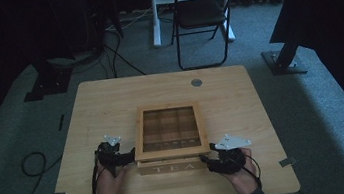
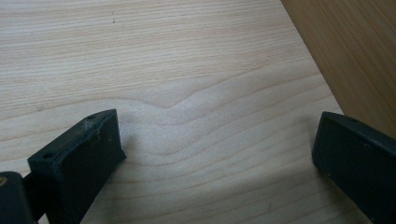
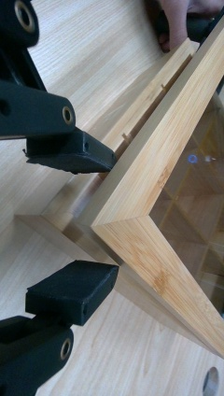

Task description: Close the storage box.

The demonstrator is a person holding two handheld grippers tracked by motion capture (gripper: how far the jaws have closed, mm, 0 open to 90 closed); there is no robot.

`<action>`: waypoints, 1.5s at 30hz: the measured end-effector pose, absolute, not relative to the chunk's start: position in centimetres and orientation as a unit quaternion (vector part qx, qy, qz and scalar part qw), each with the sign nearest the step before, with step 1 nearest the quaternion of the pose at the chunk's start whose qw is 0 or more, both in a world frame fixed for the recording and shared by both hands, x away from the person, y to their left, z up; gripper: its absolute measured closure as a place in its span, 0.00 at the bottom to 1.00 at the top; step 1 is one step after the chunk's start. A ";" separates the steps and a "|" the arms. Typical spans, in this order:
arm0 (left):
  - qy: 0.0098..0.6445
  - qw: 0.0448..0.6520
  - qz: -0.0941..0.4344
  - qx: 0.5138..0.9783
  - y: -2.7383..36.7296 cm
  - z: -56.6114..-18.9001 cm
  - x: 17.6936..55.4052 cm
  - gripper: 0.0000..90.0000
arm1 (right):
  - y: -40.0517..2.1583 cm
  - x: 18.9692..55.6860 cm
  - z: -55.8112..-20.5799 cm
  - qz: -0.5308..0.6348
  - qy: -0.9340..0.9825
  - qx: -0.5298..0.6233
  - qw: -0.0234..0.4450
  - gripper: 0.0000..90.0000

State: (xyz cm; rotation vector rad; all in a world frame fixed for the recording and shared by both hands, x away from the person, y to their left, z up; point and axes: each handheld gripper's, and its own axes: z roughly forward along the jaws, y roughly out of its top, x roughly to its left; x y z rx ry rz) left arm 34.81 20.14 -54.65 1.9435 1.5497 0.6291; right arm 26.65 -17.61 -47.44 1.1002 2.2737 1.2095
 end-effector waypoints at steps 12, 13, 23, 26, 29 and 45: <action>0.579 0.285 0.235 0.727 20.1 -54.7 34.8 0.02 | -17.5 26.2 -48.5 0.415 0.805 0.392 0.159 0.49; 0.579 0.284 0.235 0.727 20.1 -54.6 34.8 0.02 | -17.5 26.2 -48.6 0.415 0.805 0.394 0.158 0.49; 0.579 0.285 0.235 0.727 20.1 -54.7 34.8 0.02 | -17.6 26.2 -49.1 0.407 0.805 0.403 0.154 0.50; 0.579 0.285 0.235 0.727 20.1 -54.7 34.8 0.02 | -17.7 26.1 -49.3 0.406 0.805 0.404 0.154 0.51; 0.579 0.285 0.235 0.727 20.1 -54.7 34.8 0.02 | -17.7 26.1 -49.4 0.401 0.808 0.402 0.158 0.51; 0.579 0.285 0.235 0.727 20.1 -54.7 34.8 0.02 | -19.2 25.6 -48.1 0.448 0.772 0.412 0.183 0.52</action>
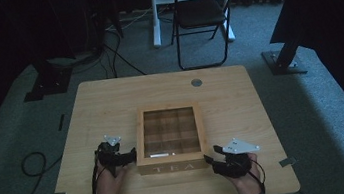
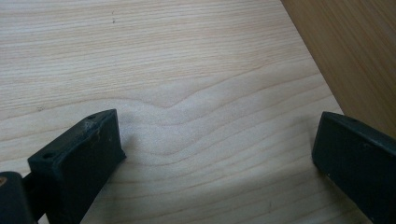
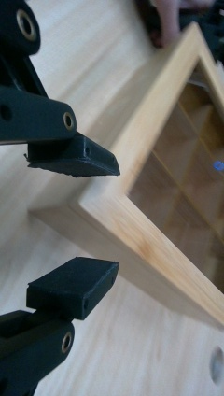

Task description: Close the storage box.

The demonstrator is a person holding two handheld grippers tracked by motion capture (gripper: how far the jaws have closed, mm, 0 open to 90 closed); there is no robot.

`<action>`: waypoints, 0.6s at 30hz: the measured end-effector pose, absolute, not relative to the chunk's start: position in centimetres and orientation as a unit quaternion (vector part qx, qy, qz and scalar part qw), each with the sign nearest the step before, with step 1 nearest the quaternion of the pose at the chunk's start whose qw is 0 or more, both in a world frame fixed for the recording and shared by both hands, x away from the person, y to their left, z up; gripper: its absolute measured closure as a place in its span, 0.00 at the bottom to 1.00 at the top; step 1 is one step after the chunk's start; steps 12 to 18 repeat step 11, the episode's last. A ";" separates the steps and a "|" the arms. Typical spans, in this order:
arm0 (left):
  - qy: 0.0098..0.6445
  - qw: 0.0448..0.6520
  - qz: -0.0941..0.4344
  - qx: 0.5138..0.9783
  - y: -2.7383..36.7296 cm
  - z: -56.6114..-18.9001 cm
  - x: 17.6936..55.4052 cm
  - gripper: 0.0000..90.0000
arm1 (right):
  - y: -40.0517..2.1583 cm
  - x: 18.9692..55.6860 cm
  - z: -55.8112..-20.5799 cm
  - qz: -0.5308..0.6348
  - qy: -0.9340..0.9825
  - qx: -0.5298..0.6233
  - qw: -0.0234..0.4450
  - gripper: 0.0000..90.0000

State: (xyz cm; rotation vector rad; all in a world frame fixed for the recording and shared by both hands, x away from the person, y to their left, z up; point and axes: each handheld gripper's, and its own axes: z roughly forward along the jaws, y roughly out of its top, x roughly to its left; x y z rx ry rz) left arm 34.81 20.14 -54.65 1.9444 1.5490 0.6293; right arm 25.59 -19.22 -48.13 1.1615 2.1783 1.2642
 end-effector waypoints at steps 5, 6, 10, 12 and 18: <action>0.579 0.285 0.235 0.727 20.1 -54.7 34.8 0.02 | -20.9 27.3 -47.9 0.454 0.743 0.444 0.208 0.51; 0.579 0.285 0.235 0.727 20.1 -54.7 34.8 0.02 | -21.2 28.0 -48.1 0.451 0.737 0.456 0.212 0.51; 0.579 0.285 0.235 0.727 20.1 -54.7 34.8 0.02 | -22.2 31.4 -50.3 0.407 0.730 0.505 0.216 0.49; 0.579 0.285 0.235 0.727 20.1 -54.7 34.8 0.02 | -22.4 32.3 -51.0 0.391 0.730 0.519 0.210 0.48; 0.579 0.285 0.235 0.727 20.1 -54.7 34.8 0.02 | -22.4 32.3 -51.0 0.391 0.730 0.519 0.210 0.48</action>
